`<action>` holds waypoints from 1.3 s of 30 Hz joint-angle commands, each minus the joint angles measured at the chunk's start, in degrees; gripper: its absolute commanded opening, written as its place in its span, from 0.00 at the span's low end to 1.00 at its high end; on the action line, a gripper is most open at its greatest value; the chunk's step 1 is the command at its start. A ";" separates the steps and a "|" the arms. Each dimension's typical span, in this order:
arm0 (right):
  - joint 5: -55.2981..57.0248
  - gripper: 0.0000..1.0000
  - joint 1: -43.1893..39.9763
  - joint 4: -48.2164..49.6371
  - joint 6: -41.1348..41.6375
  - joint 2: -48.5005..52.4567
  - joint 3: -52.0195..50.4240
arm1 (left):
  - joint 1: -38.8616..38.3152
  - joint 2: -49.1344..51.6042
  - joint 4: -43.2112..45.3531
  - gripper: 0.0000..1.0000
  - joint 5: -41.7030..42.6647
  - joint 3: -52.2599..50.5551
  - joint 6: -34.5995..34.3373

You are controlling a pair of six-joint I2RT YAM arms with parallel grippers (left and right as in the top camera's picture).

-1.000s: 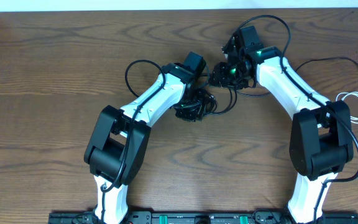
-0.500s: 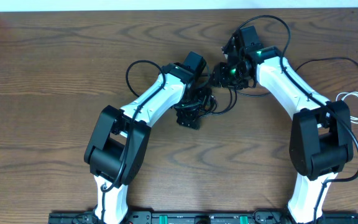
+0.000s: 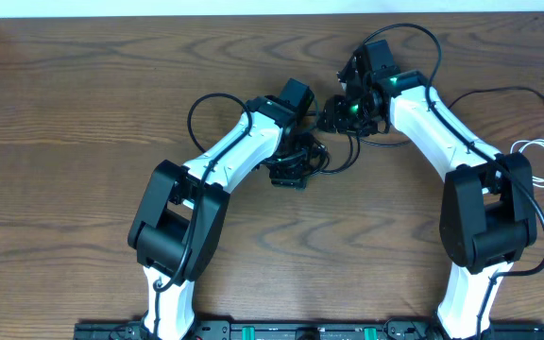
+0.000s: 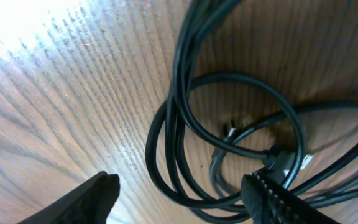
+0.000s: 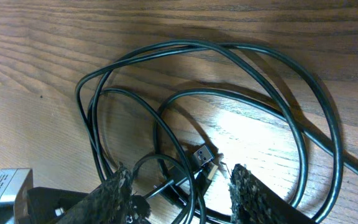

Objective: Untangle cables

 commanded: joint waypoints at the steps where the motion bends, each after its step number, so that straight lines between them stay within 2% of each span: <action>1: 0.24 0.49 0.35 -0.09 -0.76 0.61 -0.39 | -0.52 0.98 0.02 0.62 -2.12 -0.24 -5.01; 4: 0.26 0.50 0.35 -0.09 -0.76 0.61 -0.42 | -1.09 0.98 0.52 0.55 -4.48 -0.24 -5.01; 13: 0.26 0.51 0.17 -0.11 -0.76 0.61 -0.39 | -2.78 0.98 0.66 0.44 -6.47 -0.24 -9.07; 22: 0.26 0.51 0.17 -0.31 -0.79 0.61 -0.39 | -2.75 0.98 0.59 0.19 -8.96 -0.24 -8.76; 24: 0.26 0.51 0.13 -0.39 -0.81 0.61 -0.42 | -2.69 0.98 0.61 0.08 -8.98 -0.24 -7.80; 28: 0.26 0.50 0.13 -0.66 -0.79 0.61 -0.39 | -2.32 0.98 0.66 0.08 -9.33 -0.24 -2.45; 39: 0.39 0.47 0.24 -5.42 0.63 0.61 -0.44 | 2.78 0.96 0.72 0.08 -6.73 -0.22 22.75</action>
